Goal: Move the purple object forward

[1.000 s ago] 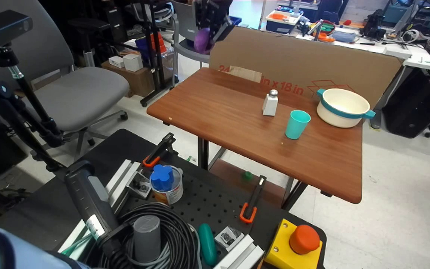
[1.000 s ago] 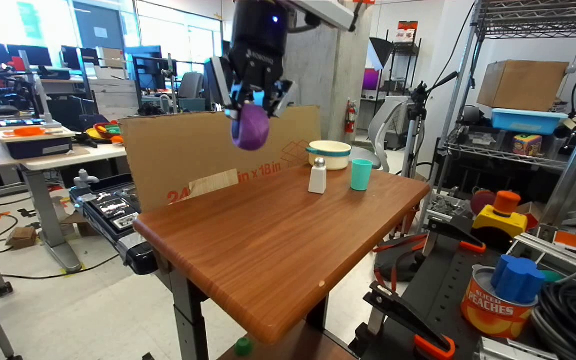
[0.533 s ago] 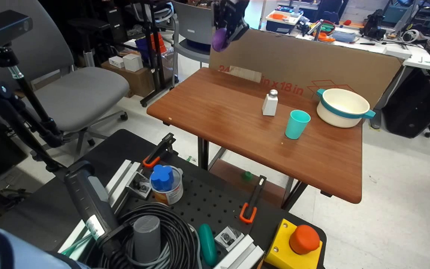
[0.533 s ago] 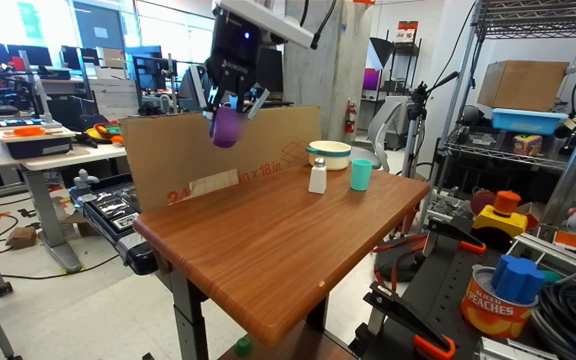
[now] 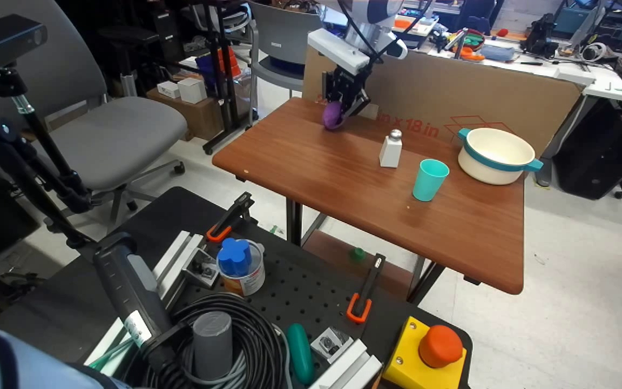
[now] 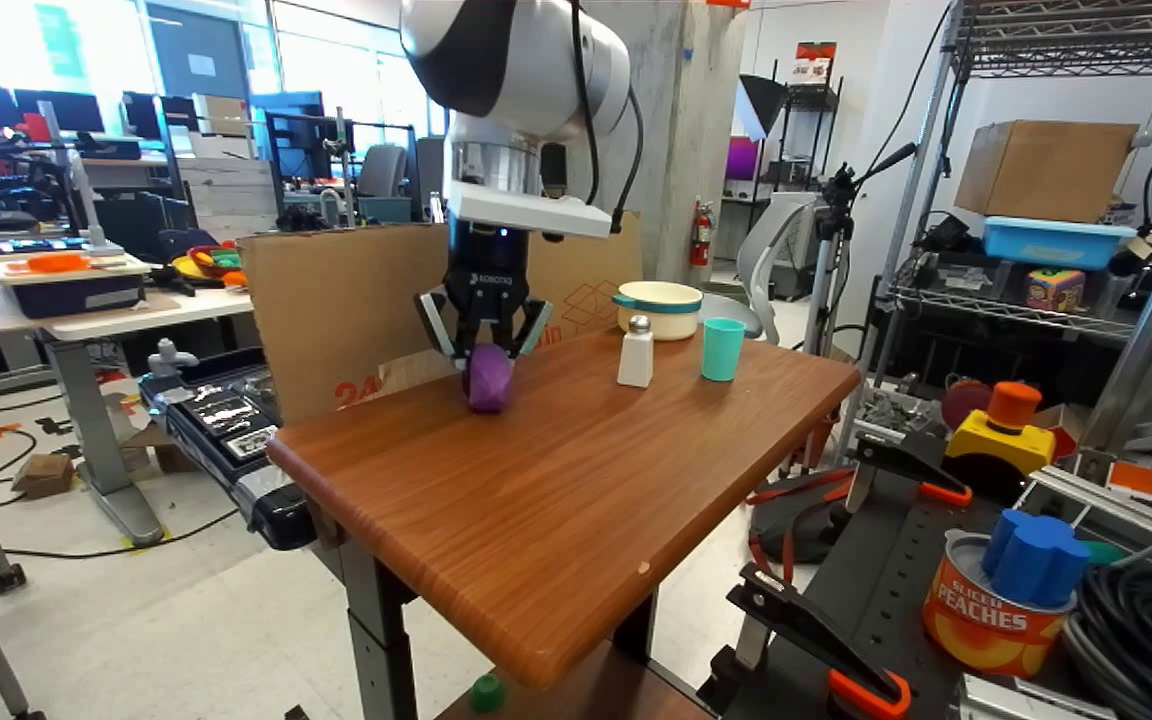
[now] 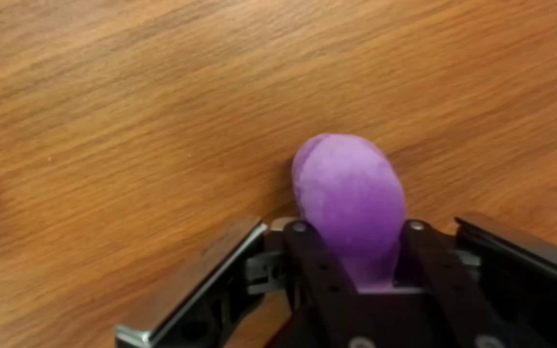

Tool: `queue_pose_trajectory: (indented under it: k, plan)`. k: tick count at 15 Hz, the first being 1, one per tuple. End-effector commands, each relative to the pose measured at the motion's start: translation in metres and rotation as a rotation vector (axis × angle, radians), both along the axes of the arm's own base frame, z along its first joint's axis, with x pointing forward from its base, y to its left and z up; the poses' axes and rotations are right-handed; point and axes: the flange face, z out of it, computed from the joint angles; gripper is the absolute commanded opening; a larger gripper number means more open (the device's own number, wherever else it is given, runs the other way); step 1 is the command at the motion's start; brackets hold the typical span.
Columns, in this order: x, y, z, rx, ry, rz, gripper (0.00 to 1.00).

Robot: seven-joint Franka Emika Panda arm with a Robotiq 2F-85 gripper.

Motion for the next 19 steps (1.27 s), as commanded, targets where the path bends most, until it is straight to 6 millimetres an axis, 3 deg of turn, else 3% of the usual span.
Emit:
queue_pose_trajectory:
  k: [1,3,6,9,12,15,16,18,19]
  plan:
    - [0.01,0.006,-0.002,-0.061,0.04,0.005,0.5]
    - [0.003,0.011,0.008,-0.092,0.073,0.008,0.56]
    - [-0.021,0.028,0.021,-0.153,0.169,0.021,0.8]
    - [-0.055,0.051,0.057,-0.152,0.233,0.055,0.98]
    - [-0.085,0.063,0.103,-0.141,0.19,0.074,1.0]
    - [-0.114,0.053,0.138,-0.15,0.088,0.111,1.0]
    - [-0.086,0.066,0.12,-0.13,0.152,0.102,1.0]
    - [-0.094,0.063,0.133,-0.13,0.135,0.101,1.0]
    - [-0.092,0.063,0.131,-0.13,0.138,0.101,1.0]
